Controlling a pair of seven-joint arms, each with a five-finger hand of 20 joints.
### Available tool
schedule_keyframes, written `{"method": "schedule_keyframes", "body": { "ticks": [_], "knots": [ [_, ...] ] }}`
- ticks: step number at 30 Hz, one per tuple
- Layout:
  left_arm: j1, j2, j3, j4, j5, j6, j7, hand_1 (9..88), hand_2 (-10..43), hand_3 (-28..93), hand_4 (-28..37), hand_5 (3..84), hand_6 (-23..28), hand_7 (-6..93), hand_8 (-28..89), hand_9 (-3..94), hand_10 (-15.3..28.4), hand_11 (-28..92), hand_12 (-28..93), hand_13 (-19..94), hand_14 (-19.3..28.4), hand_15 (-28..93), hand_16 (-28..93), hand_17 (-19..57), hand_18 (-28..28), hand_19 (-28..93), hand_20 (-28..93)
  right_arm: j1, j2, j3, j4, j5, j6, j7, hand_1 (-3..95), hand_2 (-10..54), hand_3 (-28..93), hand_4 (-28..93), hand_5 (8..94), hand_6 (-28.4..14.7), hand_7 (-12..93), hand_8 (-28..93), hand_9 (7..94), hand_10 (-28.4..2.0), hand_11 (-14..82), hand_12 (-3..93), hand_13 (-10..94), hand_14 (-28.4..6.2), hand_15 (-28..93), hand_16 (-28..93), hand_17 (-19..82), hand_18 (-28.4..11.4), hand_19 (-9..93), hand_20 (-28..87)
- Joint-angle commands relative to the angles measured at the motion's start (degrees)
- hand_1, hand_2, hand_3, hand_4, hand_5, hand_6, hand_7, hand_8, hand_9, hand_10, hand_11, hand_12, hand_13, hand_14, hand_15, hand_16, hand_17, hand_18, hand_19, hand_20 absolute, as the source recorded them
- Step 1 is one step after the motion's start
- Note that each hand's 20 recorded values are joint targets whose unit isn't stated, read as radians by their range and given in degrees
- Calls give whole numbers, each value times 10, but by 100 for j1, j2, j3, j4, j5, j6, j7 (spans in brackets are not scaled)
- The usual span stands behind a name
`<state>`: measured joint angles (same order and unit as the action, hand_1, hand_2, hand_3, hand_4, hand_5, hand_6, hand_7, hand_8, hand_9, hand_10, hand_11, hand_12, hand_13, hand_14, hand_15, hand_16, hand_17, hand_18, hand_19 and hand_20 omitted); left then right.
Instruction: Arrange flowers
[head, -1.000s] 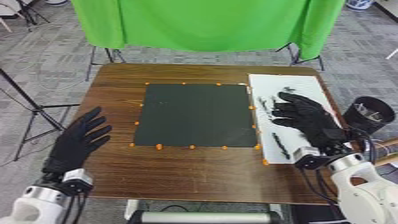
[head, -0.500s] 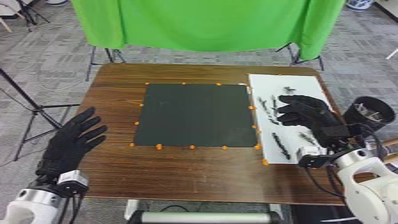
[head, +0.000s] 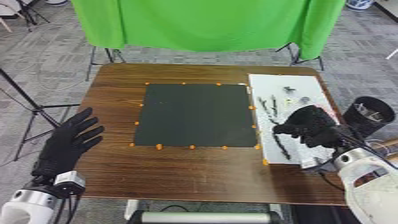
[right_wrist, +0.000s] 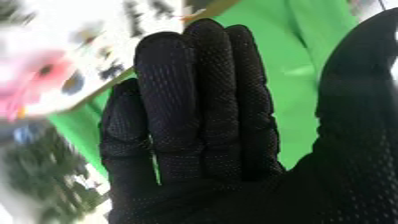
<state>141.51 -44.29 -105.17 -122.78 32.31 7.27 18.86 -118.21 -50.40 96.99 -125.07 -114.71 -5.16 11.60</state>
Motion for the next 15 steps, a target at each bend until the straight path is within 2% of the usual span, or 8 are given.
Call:
{"method": "schedule_keyframes", "body": {
  "ticks": [1,2,4,6,8,9,15],
  "knots": [
    [3,-18,21,-17,54,15,-64,243,-48,688,-244,272,29,200,-106,226,125,208,154,190,165,301,-10,-90,229,421,65,133,-27,-332,86,-1473,-630,543,411,-95,400,-283,614,8,366,-168,731,-104,362,252,683,-81,627,226,318,-204,876,337],
    [8,-27,16,-20,66,13,-87,244,-48,688,-244,272,29,200,-106,226,125,208,154,190,164,301,-10,-90,229,421,65,125,-34,-346,90,-1535,-708,604,427,-95,347,-283,606,4,364,-166,716,-107,367,255,668,-87,635,225,315,-205,877,341],
    [4,-44,8,-17,66,9,-98,243,-48,689,-244,272,29,200,-106,226,125,209,155,190,165,301,-10,-90,229,421,65,125,-38,-368,113,-1571,-822,653,423,-95,344,-283,598,0,362,-165,700,-109,373,258,657,-89,640,223,311,-206,878,344],
    [21,-37,-4,-22,65,17,-88,243,-48,689,-244,272,29,200,-106,226,125,208,155,190,165,301,-10,-90,229,421,65,125,-43,-398,137,-1604,-879,633,403,-95,383,-283,592,-1,362,-163,685,-109,381,263,648,-91,645,221,308,-205,879,348],
    [34,-37,-12,-26,61,14,-89,243,-48,689,-244,272,29,200,-106,227,125,208,155,190,165,301,-11,-91,230,421,66,140,-35,-478,168,-1633,-858,674,334,-95,512,-283,588,-2,362,-163,681,-109,385,266,643,-92,650,218,306,-204,879,352],
    [39,-51,-20,-28,67,12,-100,243,-48,689,-244,271,29,200,-106,226,125,209,155,190,165,301,-10,-91,230,421,66,164,-34,-526,195,-1647,-835,686,324,-95,533,-283,589,-2,364,-162,681,-109,387,267,641,-92,651,218,306,-203,878,353],
    [7,-54,7,-15,75,12,-112,243,-48,690,-244,271,29,203,-107,226,125,208,155,190,165,301,-10,-91,230,421,66,201,16,-701,253,-1938,-892,820,299,-95,580,-283,598,2,382,-170,685,-110,415,275,644,-92,656,216,307,-201,881,356]
  ]
}}
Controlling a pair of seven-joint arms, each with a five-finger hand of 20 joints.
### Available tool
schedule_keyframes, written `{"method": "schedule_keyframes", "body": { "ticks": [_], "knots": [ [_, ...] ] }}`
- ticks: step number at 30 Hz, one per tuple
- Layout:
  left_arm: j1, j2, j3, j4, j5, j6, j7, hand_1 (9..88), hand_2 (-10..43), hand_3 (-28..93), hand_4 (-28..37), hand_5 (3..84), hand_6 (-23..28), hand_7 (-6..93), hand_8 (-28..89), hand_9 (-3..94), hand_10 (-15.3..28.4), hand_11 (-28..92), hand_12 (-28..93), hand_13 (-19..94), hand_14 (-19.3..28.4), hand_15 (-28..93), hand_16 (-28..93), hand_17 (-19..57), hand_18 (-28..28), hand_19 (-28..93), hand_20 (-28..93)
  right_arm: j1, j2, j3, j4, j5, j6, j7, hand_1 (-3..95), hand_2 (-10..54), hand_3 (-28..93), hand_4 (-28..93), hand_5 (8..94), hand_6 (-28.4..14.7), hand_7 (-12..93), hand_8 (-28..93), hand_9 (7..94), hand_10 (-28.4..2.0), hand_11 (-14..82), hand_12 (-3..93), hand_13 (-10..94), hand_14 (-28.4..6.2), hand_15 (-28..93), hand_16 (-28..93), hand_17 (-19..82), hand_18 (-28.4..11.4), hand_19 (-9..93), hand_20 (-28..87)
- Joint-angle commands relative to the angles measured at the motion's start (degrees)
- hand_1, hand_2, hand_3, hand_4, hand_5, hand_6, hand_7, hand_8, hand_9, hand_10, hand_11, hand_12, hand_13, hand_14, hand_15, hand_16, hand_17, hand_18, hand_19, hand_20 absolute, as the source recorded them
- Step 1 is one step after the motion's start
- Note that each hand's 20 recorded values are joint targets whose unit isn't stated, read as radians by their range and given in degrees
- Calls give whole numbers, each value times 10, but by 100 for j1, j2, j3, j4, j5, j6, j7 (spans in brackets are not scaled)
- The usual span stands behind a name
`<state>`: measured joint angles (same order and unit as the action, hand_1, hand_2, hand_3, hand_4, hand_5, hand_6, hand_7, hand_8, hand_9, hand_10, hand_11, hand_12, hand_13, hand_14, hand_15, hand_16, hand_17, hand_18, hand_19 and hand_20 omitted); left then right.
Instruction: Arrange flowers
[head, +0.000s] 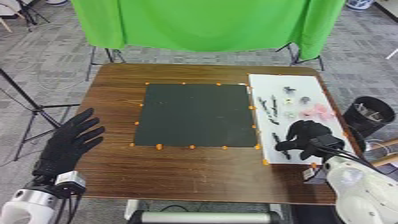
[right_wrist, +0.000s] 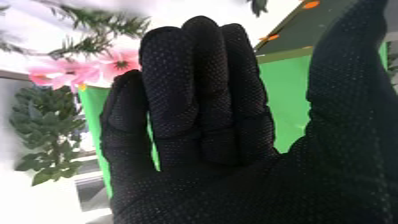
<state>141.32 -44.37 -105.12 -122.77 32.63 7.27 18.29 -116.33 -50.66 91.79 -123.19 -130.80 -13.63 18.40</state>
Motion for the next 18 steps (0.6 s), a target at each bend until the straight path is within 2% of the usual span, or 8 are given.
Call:
{"method": "schedule_keyframes", "body": {
  "ticks": [1,6,7,9,11,18],
  "knots": [
    [27,-42,4,-14,38,20,-47,243,-48,690,-244,271,28,203,-107,226,125,208,155,190,165,302,-10,-91,230,421,66,4,45,-187,81,-371,-31,139,295,-95,589,-283,597,1,383,-170,687,-110,416,274,644,-92,656,216,306,-200,881,357],
    [32,-52,3,-10,36,21,-52,244,-46,688,-244,271,28,204,-108,226,125,208,155,190,165,301,-11,-91,230,421,66,8,133,-332,158,-617,38,320,266,-95,646,-283,602,4,388,-171,689,-109,423,278,645,-91,658,218,306,-202,880,360],
    [74,-32,6,-24,15,59,-5,244,-46,688,-244,271,28,204,-108,226,124,208,156,190,165,301,-11,-91,230,421,66,36,127,-364,185,-689,51,337,258,-95,662,-283,603,5,391,-171,689,-109,423,279,646,-91,658,218,306,-201,881,360],
    [34,-67,-3,-10,44,13,-66,244,-46,689,-244,271,28,204,-108,226,124,208,155,191,165,301,-10,-91,230,421,66,23,136,-383,193,-786,56,376,243,-95,700,-283,604,5,393,-172,690,-109,425,280,647,-91,660,218,306,-201,882,361],
    [49,-42,0,-14,31,33,-43,243,-47,689,-244,271,28,203,-108,227,126,209,156,191,165,302,-10,-91,230,421,66,30,144,-422,193,-785,46,418,232,-95,736,-283,605,7,397,-172,690,-109,428,281,647,-91,662,219,307,-201,884,362],
    [-1,-55,38,15,36,13,-72,243,-47,689,-244,271,28,204,-108,227,126,209,155,191,165,302,-11,-91,230,421,66,63,189,-641,344,-850,131,464,251,-95,770,-283,610,12,411,-176,696,-108,442,285,654,-86,671,220,312,-199,890,364]
  ]
}}
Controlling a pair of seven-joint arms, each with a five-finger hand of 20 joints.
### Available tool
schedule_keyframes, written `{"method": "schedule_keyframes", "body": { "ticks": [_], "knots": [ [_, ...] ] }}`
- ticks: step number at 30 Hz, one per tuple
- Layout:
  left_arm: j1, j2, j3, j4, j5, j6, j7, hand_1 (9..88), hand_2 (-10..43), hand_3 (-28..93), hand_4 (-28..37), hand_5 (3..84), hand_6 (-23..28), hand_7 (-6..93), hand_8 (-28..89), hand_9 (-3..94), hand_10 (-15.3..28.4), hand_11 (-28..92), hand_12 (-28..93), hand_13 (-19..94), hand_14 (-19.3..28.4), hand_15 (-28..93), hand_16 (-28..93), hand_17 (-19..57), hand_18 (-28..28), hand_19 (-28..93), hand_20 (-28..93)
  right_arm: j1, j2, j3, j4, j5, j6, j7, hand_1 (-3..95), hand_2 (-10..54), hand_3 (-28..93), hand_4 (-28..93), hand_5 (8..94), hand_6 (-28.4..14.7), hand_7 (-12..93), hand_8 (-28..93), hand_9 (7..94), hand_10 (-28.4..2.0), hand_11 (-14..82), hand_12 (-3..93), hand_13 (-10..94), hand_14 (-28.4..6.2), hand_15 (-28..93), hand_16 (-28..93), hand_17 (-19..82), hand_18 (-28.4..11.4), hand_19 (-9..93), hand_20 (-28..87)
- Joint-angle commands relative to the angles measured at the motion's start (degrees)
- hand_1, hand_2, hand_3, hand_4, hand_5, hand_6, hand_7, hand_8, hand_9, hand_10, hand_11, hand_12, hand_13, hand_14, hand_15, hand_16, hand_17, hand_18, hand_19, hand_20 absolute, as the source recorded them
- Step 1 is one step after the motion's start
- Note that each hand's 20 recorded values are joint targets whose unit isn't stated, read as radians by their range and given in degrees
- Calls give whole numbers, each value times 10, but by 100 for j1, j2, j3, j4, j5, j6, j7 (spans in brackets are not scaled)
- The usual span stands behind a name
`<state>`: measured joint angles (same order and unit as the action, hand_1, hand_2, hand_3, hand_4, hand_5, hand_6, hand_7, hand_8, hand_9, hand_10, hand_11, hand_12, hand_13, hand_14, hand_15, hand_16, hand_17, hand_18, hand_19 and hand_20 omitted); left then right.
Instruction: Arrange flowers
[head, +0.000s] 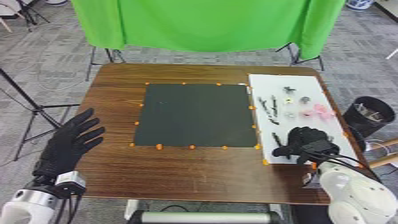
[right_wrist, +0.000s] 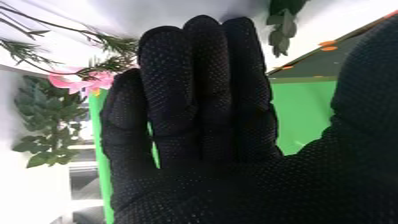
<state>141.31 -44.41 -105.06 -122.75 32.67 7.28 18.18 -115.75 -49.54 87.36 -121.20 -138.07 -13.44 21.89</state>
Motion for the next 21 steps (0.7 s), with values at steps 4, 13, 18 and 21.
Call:
{"method": "schedule_keyframes", "body": {
  "ticks": [4,13,18,21],
  "knots": [
    [-4,-43,35,12,36,7,-64,243,-47,690,-245,270,28,203,-108,227,125,210,155,190,165,302,-10,-91,230,422,66,35,96,-407,244,-193,320,222,294,-95,794,-282,641,23,422,-181,731,-101,455,286,688,-76,677,225,337,-196,910,369],
    [-45,-65,50,29,57,-32,-107,244,-45,690,-246,271,28,204,-108,226,126,213,154,191,165,304,-11,-90,230,422,66,30,91,-652,385,-294,275,173,457,-95,747,-283,712,29,456,11,827,-83,412,383,758,-65,696,258,406,-190,932,424],
    [-45,-81,45,34,58,-27,-122,243,-47,693,-245,271,28,204,-108,226,125,212,153,191,165,303,-12,-90,230,423,66,-33,55,-653,474,-221,297,6,487,-95,759,-282,742,31,446,19,856,-78,384,421,773,-62,697,266,419,-190,932,439],
    [-56,-94,52,39,56,-35,-133,243,-45,692,-246,271,28,204,-108,226,126,211,153,191,165,303,-12,-91,230,422,66,-80,53,-628,598,-120,461,-293,489,-95,775,-283,740,30,451,36,858,-77,381,435,774,-61,699,271,420,-190,932,446]
  ]
}}
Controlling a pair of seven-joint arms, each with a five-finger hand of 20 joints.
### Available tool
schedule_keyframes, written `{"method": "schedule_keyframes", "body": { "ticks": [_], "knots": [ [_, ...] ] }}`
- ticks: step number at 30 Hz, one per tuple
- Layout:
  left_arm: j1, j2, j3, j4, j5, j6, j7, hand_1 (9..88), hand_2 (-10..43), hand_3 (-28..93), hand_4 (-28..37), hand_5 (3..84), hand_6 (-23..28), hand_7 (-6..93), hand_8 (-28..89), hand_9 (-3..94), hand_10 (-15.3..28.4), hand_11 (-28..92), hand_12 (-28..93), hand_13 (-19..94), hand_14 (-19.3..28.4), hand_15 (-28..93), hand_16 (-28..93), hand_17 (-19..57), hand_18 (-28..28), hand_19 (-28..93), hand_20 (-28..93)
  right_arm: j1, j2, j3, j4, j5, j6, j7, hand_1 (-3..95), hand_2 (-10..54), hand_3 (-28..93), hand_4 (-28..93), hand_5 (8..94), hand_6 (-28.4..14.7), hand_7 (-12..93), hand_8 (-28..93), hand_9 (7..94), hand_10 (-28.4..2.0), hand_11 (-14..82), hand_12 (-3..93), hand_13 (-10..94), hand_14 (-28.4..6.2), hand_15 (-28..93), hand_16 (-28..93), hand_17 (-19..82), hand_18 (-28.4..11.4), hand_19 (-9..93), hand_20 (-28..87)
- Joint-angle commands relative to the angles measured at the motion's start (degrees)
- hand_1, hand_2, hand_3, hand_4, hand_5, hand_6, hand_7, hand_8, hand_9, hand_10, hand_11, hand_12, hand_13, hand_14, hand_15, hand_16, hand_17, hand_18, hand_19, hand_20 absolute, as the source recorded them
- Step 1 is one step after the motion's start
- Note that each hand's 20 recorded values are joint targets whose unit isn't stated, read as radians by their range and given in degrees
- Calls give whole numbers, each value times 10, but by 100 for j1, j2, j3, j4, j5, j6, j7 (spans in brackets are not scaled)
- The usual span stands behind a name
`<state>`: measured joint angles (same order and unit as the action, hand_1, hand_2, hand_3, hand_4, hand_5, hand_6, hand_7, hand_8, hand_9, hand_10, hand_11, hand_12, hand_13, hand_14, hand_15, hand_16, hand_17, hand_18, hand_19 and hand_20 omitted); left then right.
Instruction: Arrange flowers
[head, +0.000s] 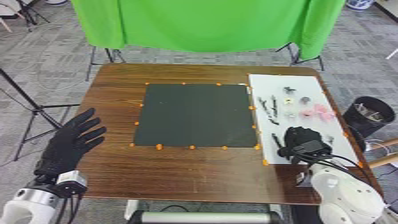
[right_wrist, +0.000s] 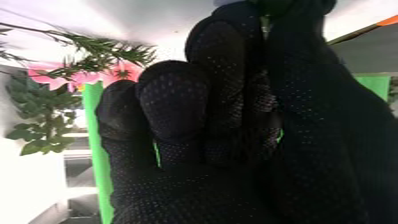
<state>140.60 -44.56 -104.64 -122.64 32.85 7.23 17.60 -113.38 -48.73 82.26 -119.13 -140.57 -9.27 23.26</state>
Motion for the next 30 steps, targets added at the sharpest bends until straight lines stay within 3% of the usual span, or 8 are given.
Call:
{"method": "schedule_keyframes", "body": {
  "ticks": [1,5,12,15,18,22,28,30],
  "knots": [
    [22,-77,16,27,40,-24,-61,243,-45,692,-246,271,28,204,-108,226,126,211,154,191,165,303,-12,-91,230,422,66,-334,-38,-99,453,201,167,-600,489,-95,786,-283,736,29,456,47,857,-78,379,441,772,-61,701,274,417,-188,932,449],
    [54,-67,19,19,14,0,-29,243,-44,691,-246,271,28,203,-108,226,125,210,154,191,165,304,-11,-91,230,422,66,-349,-18,-135,575,447,540,-802,463,-95,846,-279,684,13,519,109,833,-79,405,476,751,-64,725,294,403,-187,932,469],
    [85,-52,0,8,6,23,-10,241,-43,692,-245,270,28,203,-108,227,126,211,154,191,165,304,-12,-91,230,422,66,-275,-48,-98,608,868,786,-864,347,-19,918,-169,606,-7,648,194,760,-86,617,452,735,-86,827,309,419,-204,932,589],
    [107,9,0,9,-27,32,36,241,-43,693,-246,270,28,203,-107,227,126,211,154,191,165,305,-12,-91,230,423,66,-253,-40,-49,572,875,781,-884,323,-3,928,-152,608,-7,656,217,766,-88,636,443,749,-83,831,307,436,-208,932,611],
    [67,-20,-13,17,2,14,2,241,-43,692,-246,270,28,203,-107,227,126,211,154,191,165,305,-12,-91,230,422,66,-224,-57,18,487,934,780,-866,253,70,932,-82,626,-11,657,274,777,-90,677,425,766,-86,845,311,452,-214,932,656],
    [117,34,-36,-1,-31,48,57,241,-43,693,-245,270,28,204,-108,227,125,210,154,191,165,303,-13,-90,230,423,66,-106,-44,49,341,960,942,-750,228,95,932,-42,634,-10,660,292,789,-91,694,420,776,-86,853,309,464,-216,932,680],
    [86,4,-53,3,9,22,12,242,-42,692,-246,270,28,205,-108,227,126,213,154,191,165,304,-12,-91,230,423,66,54,22,49,174,901,1073,-512,215,97,932,-12,647,-11,654,305,800,-96,698,412,789,-84,857,309,478,-219,932,698],
    [100,-9,-58,-6,13,29,3,242,-42,691,-246,270,28,204,-108,226,125,211,153,191,165,304,-11,-91,230,423,65,52,64,6,176,725,1170,-417,249,64,932,-53,644,-13,648,289,796,-98,687,419,784,-87,851,316,474,-217,932,695]
  ]
}}
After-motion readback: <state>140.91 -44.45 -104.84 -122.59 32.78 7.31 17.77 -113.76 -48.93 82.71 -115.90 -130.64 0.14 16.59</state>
